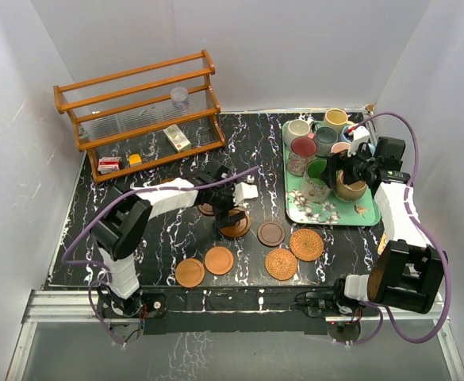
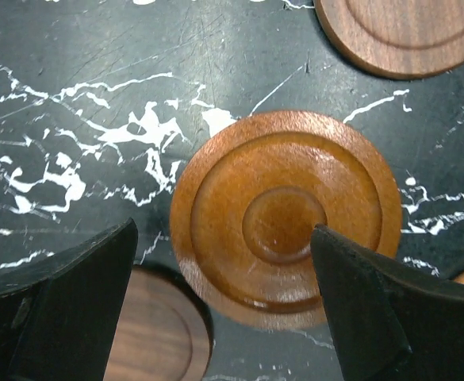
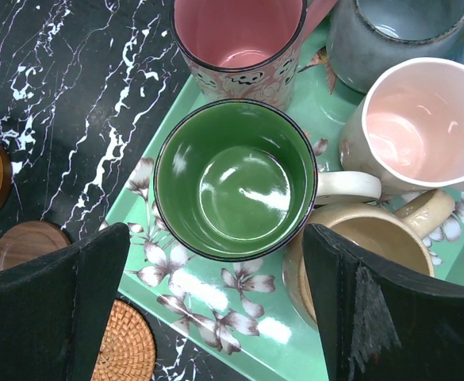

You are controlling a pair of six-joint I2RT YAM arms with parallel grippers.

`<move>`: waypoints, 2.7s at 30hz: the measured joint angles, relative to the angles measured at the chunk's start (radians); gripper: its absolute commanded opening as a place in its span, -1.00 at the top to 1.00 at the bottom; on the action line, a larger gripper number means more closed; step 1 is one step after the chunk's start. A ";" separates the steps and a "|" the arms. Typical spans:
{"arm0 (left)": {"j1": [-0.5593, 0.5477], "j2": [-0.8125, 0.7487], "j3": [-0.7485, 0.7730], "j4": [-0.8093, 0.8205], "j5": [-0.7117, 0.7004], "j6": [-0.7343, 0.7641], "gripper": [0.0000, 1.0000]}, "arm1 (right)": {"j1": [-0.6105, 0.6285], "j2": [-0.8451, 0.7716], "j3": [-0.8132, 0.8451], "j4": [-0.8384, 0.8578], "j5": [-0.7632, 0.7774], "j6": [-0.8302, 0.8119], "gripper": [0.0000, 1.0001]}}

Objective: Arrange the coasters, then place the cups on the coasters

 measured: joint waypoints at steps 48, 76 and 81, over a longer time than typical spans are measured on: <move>0.305 0.079 0.036 0.215 -0.391 -0.215 -0.54 | 0.000 0.024 0.000 -0.001 0.015 -0.012 -0.86; 0.403 -0.111 -0.008 0.106 -0.266 -0.237 -0.79 | 0.000 0.031 0.000 -0.002 0.014 -0.011 -0.89; 0.465 -0.208 -0.088 0.071 -0.241 -0.225 -0.79 | 0.000 0.031 0.000 -0.002 0.014 -0.011 -0.90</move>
